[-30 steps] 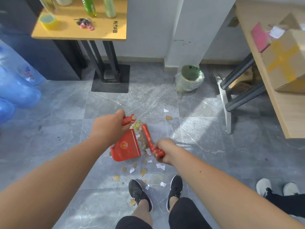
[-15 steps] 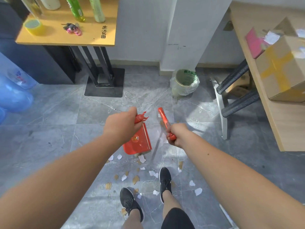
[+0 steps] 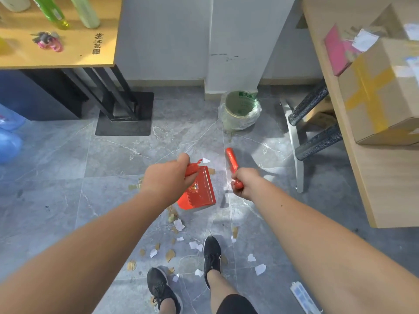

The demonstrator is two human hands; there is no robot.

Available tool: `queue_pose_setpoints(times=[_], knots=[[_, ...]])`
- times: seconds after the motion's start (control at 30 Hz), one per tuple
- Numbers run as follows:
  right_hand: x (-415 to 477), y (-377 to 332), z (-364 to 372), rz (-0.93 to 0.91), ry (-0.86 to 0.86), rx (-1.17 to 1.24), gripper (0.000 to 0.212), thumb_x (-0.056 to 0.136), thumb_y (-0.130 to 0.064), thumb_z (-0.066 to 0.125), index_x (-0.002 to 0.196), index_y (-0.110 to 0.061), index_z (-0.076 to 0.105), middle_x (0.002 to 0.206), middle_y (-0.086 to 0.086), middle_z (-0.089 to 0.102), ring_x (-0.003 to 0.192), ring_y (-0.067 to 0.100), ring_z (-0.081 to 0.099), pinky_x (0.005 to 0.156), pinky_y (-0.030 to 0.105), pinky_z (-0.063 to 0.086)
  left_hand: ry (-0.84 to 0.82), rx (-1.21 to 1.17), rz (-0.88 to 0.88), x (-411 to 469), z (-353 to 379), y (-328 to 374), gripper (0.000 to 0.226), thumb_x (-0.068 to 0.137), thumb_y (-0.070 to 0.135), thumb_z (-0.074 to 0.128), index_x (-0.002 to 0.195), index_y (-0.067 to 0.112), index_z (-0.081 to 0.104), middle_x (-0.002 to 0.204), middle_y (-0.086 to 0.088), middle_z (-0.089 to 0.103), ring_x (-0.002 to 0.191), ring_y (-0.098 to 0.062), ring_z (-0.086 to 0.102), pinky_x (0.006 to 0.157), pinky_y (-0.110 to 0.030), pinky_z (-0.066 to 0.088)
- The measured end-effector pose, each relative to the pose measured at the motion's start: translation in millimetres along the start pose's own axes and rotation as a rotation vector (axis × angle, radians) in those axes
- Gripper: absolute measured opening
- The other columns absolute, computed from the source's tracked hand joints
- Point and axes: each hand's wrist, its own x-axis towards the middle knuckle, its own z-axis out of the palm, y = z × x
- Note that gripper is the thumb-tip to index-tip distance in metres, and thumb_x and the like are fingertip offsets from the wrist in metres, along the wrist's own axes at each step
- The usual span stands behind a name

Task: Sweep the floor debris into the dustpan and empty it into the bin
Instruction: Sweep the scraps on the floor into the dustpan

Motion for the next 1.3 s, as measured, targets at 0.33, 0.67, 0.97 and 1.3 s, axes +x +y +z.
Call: queue_pose_setpoints(times=[0.33,0.67,0.97,1.3], knots=[[3,9,20,0.037,-0.033,-0.202,0.041,0.088,0.014,0.04,0.116,-0.015,0.048,0.071,0.009,0.047,0.046,0.014,0.038,0.034,0.014,0.032,-0.047,0.01,-0.031,4,15,7,0.039,0.097,0.059,0.043,0.097,0.02,0.043,0.075,0.005,0.065,0.061,-0.022,0.064,0.05,-0.03,0.043],[-23,65,71,0.11,-0.065,-0.349,0.03,0.091,0.005,0.036,0.11,-0.009,0.053,0.063,0.008,0.046,0.026,0.013,0.036,0.035,0.014,0.032,-0.01,-0.022,-0.122,-46,10,-48,0.036,0.097,0.055,0.048,0.097,0.019,0.047,0.077,0.002,0.066,0.064,-0.025,0.062,0.052,-0.031,0.039],[-72,142,125,0.102,-0.097,-0.556,0.023,0.093,0.005,0.032,0.092,-0.008,0.051,0.063,0.007,0.042,0.045,0.015,0.032,0.037,0.013,0.03,0.002,-0.079,-0.26,-128,-1,-117,0.037,0.097,0.056,0.048,0.094,0.02,0.046,0.074,0.003,0.064,0.062,-0.025,0.062,0.056,-0.035,0.051],[-117,212,173,0.058,-0.139,-0.76,0.032,0.093,0.004,0.034,0.118,-0.008,0.051,0.068,0.01,0.046,0.03,0.013,0.032,0.037,0.014,0.029,0.051,-0.135,-0.442,-232,-15,-193,0.036,0.095,0.056,0.053,0.097,0.02,0.05,0.069,0.007,0.056,0.058,-0.023,0.052,0.053,-0.032,0.041]])
